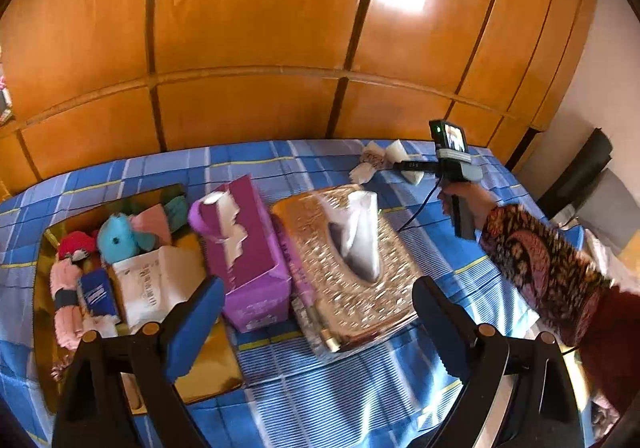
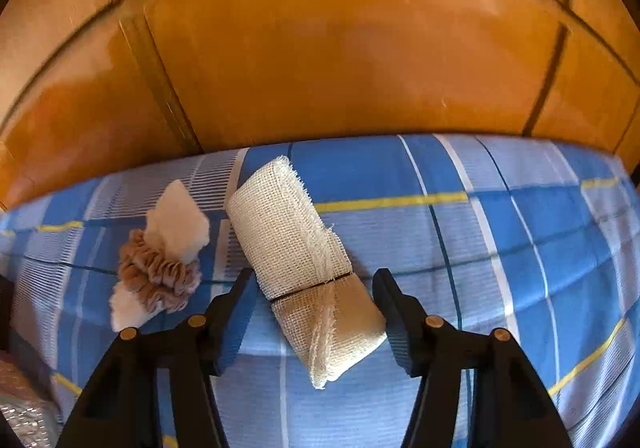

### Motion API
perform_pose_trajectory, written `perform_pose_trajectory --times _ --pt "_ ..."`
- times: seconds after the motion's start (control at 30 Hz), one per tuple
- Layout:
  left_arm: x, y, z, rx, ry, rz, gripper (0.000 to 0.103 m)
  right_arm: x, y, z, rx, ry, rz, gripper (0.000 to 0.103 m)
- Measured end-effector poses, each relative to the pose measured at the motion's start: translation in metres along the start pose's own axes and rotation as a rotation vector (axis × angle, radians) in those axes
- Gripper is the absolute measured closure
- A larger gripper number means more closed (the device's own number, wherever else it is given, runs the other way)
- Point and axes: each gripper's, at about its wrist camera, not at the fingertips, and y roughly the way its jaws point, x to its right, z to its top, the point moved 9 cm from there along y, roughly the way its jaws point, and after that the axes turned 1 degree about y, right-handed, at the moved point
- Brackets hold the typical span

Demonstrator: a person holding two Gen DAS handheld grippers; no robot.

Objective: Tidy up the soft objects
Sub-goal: 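Move the right gripper to the beige mesh roll and grasp it, then grasp the white waffle cloth with scrunchie using the left gripper while the right holds the roll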

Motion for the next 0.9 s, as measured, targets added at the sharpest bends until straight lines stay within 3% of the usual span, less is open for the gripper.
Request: perform_pose_trajectory --times 0.3,0.5,0.63,0.77,0.9 --pt "0.06 0.019 0.062 -0.01 0.081 -0.02 0.007 0.018 -0.066 -0.075 0.077 0.201 0.138 0.046" --pt "0.123 0.069 0.114 -0.063 0.111 -0.107 0.004 0.024 -0.077 -0.099 0.186 0.281 0.155 0.047" --pt "0.152 0.119 0.134 -0.14 0.149 -0.069 0.004 0.033 -0.076 -0.101 0.213 0.36 0.179 0.047" --pt "0.169 0.166 0.149 -0.151 0.271 0.044 0.004 0.037 -0.077 -0.102 0.226 0.383 0.197 0.047" --pt "0.163 0.217 0.153 -0.227 0.249 0.084 0.004 0.041 -0.076 -0.105 0.234 0.414 0.226 0.047"
